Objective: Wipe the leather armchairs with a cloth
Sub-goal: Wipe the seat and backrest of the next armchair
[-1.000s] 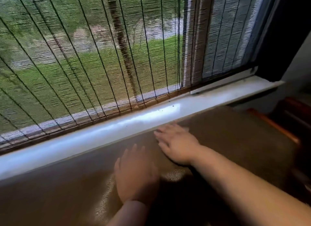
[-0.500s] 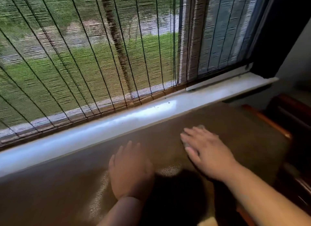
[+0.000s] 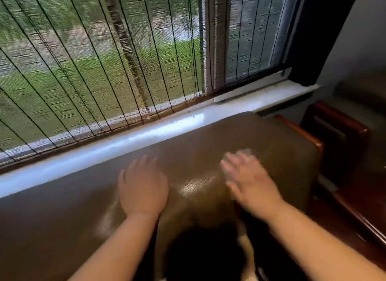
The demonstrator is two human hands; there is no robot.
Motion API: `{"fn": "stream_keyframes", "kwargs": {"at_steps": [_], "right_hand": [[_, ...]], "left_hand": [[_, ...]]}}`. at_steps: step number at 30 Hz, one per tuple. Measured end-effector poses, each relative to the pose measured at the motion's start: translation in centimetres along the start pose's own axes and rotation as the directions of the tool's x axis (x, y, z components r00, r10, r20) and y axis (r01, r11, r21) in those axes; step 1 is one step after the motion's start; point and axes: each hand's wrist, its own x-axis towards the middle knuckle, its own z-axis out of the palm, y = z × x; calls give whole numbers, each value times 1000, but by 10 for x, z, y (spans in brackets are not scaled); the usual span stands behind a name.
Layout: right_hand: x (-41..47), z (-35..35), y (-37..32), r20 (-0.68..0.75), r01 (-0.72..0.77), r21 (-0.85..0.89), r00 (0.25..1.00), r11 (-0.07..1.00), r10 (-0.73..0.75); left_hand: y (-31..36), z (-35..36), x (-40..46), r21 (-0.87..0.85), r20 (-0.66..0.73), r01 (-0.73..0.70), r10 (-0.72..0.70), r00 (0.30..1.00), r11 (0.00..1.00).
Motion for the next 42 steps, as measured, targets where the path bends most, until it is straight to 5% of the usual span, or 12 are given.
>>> {"fn": "stream_keyframes", "kwargs": {"at_steps": [2,6,10,13,16,20,25,27,31,33,38,42], "right_hand": [[-6,-2,50,-52,-317,26,947,948,318],[3,-1,36,37,-756,341,605,559,795],[-24,18,-80,-11,-438,182,894,880,447],[-47,24,-60,-16,-219,170,974,961,224],[-45,23,5,-32,-531,264,830,805,557],[-23,25,-12,137,-732,652,370,197,919],[-54,60,-108,-43,-592,417,746,690,665],[-40,57,-61,-124,-580,477,700,660,704],[-12,29,57,-15,-639,737,311,221,950],[-11,39,70,-72,-631,755,189,177,979],[-64,98,-75,-146,-676,655,323,336,935],[-73,139,-36,-157,-794,523,268,310,951]], "left_hand": [[3,-2,-1,2,1,-8,8,1000,1000],[3,-4,-2,-12,7,-7,7,1000,1000],[2,-7,-5,21,53,-44,43,998,999],[2,-10,-8,63,135,-140,130,982,988],[9,-23,-6,68,281,-186,160,946,980],[85,-28,8,-105,392,-431,436,810,896],[105,6,-1,-9,219,-570,558,801,822],[102,10,5,-23,176,-575,570,803,818],[110,17,7,-26,114,-597,596,795,801],[115,21,6,-50,68,-598,600,797,800],[122,31,4,-74,52,-621,625,779,780],[117,32,3,-74,30,-619,622,783,782]]}}
